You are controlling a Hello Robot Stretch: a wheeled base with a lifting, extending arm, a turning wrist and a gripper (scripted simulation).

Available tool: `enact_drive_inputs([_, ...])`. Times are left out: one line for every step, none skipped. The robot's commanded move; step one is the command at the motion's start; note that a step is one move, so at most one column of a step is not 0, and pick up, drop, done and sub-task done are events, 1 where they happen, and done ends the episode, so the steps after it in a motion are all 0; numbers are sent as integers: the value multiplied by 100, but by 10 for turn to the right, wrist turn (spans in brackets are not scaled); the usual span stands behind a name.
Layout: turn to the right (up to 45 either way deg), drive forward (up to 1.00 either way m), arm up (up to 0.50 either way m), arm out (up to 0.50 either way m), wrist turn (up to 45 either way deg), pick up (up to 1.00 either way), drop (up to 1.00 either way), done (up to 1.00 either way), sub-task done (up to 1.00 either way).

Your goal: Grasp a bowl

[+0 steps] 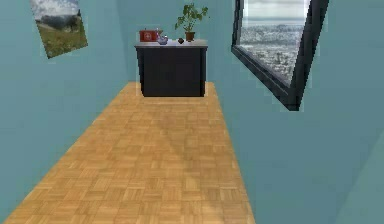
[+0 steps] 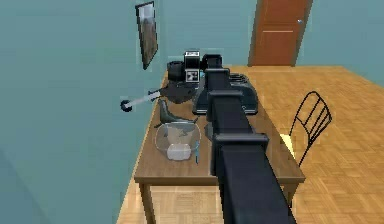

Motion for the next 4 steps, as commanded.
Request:
enact_drive_inputs([0,0,0,0,360,0,0,0,0])
enact_drive_inputs([0,0,-24,0,0,0,0,0,0])
enact_drive_inputs([0,0,0,0,0,100,0,0,0])
enact_drive_inputs([0,0,10,0,0,0,0,0,0])
